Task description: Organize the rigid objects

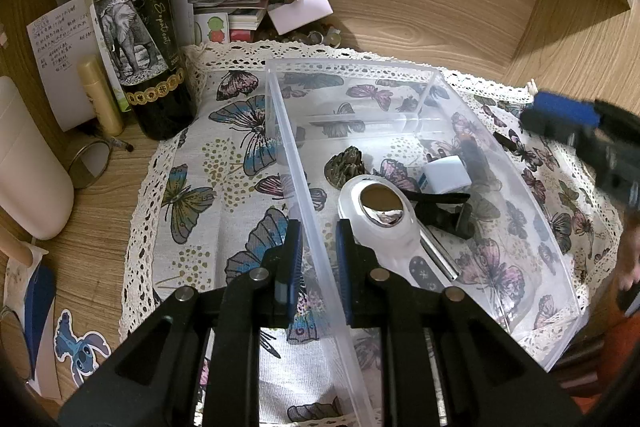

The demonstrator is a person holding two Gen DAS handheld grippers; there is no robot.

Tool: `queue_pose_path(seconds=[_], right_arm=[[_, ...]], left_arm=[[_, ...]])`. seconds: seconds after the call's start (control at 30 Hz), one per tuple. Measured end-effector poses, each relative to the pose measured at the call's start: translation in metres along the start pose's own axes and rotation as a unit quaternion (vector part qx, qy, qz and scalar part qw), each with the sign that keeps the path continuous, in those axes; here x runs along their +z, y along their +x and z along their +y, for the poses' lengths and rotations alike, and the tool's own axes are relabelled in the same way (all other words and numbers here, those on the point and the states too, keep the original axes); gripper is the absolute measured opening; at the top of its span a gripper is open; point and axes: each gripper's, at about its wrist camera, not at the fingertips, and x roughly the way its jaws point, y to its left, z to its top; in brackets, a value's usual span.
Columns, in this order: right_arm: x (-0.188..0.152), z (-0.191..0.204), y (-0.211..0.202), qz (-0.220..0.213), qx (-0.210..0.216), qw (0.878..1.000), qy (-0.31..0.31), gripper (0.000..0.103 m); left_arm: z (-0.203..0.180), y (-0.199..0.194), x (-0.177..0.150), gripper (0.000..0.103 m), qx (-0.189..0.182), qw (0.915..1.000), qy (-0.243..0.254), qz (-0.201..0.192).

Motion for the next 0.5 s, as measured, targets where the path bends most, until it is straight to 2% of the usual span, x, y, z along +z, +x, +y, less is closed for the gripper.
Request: queue_pose_path(seconds=[0.1, 0.23, 0.5], right_arm=[[0.006, -0.027, -0.001, -0.01, -0.028, 0.999, 0.031, 0.041], [0.006, -0.057, 0.008, -0.001, -0.056, 0.996, 0.063, 0.041], [-0.013, -0.102, 0.06, 0.065, -0.073, 0.988, 0.122, 0.041]], left_arm=[[0.0, 0.0, 0.0, 0.017, 0.0, 1.0, 0.0, 0.0], [0.0, 0.0, 0.0, 0.017, 0.0, 1.0, 0.0, 0.0], [0.0, 0.0, 0.0, 0.017, 0.0, 1.0, 0.0, 0.0]])
